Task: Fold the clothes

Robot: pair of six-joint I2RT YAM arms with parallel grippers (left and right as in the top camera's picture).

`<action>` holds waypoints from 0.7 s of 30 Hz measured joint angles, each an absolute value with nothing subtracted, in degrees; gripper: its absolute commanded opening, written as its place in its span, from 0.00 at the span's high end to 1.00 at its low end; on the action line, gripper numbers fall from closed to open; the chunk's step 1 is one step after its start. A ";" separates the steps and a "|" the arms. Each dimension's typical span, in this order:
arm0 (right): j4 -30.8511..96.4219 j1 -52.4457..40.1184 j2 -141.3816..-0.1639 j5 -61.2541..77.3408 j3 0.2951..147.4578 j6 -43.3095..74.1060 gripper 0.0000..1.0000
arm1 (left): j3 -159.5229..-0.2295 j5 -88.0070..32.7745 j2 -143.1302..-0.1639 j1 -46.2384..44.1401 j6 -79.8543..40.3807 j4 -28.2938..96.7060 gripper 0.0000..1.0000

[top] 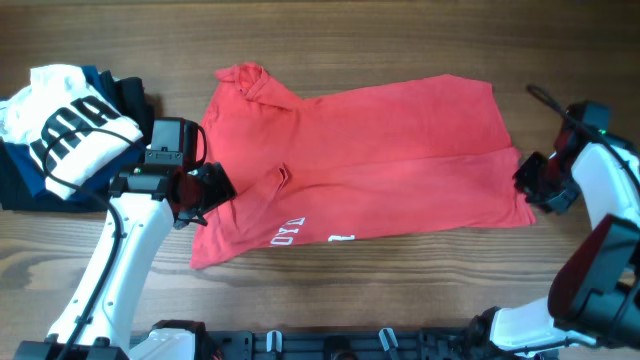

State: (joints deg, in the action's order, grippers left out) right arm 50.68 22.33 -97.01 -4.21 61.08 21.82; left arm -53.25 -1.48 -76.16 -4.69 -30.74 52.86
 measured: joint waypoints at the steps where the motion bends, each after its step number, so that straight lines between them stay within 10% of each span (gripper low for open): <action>1: 50.30 22.33 -97.65 -4.47 59.96 22.28 0.69 | -53.25 -1.48 -76.16 -4.69 -30.74 52.93 0.25; 21: 42.81 22.33 -98.41 -10.24 52.86 26.02 0.57 | -53.25 -1.63 -76.16 -4.69 -30.74 52.93 0.25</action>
